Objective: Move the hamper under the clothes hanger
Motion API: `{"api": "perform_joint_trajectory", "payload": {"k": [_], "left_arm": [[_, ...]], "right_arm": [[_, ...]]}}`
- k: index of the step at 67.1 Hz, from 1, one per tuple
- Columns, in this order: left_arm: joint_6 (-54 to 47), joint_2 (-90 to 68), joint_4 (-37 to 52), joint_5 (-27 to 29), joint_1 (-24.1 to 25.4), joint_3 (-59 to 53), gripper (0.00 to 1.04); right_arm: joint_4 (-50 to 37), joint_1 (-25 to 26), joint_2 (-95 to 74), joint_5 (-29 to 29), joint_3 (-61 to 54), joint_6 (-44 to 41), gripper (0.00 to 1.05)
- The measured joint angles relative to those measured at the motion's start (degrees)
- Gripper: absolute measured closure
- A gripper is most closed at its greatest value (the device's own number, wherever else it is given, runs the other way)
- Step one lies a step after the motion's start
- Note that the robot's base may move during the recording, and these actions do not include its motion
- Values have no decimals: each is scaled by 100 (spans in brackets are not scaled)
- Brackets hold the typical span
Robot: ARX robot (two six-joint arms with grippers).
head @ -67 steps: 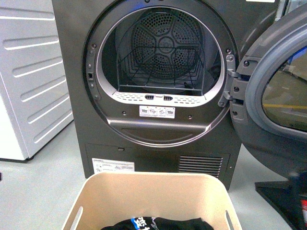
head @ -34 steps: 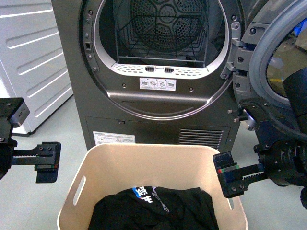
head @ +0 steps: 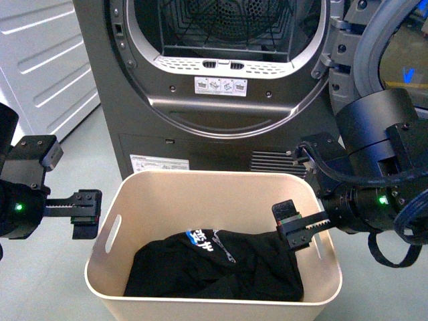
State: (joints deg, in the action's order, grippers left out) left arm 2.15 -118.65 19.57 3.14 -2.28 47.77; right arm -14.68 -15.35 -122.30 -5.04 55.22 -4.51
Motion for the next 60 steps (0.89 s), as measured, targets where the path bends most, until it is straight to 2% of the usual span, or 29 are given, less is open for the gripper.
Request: {"api": "perform_joint_trajectory", "payload": {"k": [27,60], "left_arm": [[-52,-730,245,-63,-37,538,7],[101,-1478,306,0,-310,1073,7]], "right_arm": [[179,254,-905,-229,835,-20,8],[149,448,-1534,-334,1174,-15,8]]}}
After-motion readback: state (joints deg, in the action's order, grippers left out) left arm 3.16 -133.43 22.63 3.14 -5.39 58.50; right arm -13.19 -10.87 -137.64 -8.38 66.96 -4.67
